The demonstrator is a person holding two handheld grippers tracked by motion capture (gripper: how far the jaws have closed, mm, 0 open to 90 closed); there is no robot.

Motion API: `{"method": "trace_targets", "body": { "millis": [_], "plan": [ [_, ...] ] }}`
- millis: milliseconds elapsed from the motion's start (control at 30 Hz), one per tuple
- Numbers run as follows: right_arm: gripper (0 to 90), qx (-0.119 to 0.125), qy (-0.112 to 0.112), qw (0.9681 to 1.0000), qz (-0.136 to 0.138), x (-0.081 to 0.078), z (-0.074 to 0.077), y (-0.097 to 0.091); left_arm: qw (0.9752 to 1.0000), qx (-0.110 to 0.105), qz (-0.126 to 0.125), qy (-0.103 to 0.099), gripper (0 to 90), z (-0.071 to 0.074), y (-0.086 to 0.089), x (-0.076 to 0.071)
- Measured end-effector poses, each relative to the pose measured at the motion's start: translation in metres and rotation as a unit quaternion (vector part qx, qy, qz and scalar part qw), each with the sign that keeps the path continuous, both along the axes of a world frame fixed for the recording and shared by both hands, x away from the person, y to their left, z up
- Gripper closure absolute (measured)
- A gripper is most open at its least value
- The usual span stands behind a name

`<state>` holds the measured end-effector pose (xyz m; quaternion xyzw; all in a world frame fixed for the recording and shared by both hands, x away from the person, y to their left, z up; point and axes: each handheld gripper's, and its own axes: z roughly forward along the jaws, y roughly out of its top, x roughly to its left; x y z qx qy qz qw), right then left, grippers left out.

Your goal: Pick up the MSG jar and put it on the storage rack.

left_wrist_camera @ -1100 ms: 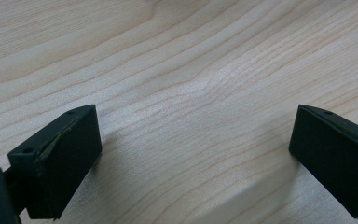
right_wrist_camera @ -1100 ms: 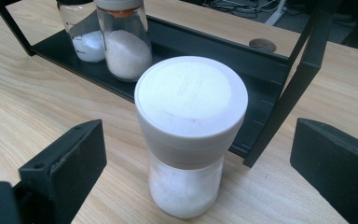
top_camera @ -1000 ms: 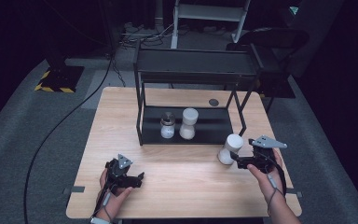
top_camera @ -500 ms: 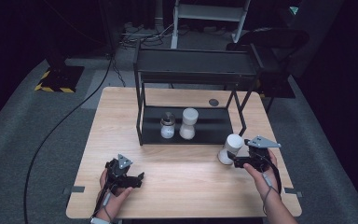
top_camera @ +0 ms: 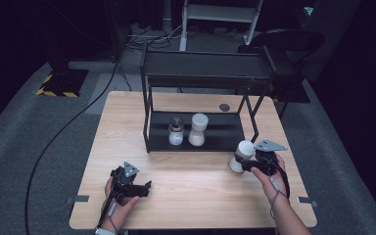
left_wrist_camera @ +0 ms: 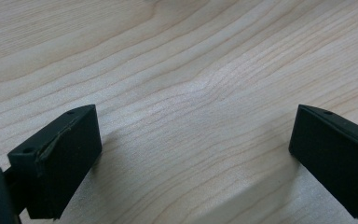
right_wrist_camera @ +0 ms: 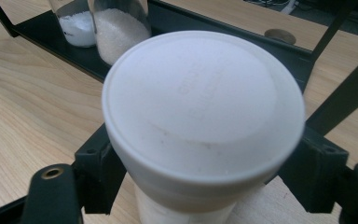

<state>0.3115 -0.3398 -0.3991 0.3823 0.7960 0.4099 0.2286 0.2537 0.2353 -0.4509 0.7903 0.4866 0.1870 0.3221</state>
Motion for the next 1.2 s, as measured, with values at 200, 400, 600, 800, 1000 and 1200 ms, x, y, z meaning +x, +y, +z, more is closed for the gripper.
{"method": "trace_targets", "body": {
  "millis": [200,400,600,800,1000,1200],
  "plan": [
    [33.1,-0.002,-0.001,1.0,0.01,0.003,0.001,0.002,1.0,0.0,0.0,0.0,2.2,0.0,0.0,0.0],
    [33.8,-0.009,-0.006,0.9999,0.011,0.002,0.003,0.006,1.0,-0.001,0.001,0.0,2.2,0.0,0.0,0.0],
    [33.4,-0.006,-0.006,0.9998,0.019,0.002,0.009,0.007,1.0,-0.002,0.003,0.0,2.2,0.0,-0.001,-0.001],
    [33.4,-0.005,-0.016,0.9996,0.022,-0.001,0.02,0.005,1.0,-0.002,0.003,0.0,2.2,0.0,-0.001,-0.001],
    [33.4,-0.004,-0.018,0.9995,0.025,-0.001,0.036,0.004,1.0,0.0,0.003,0.0,2.2,0.0,-0.001,0.0],
    [33.4,-0.004,-0.023,0.9994,0.026,0.0,0.05,0.005,1.0,0.0,0.003,0.0,2.2,0.0,-0.001,0.0]
  ]
}}
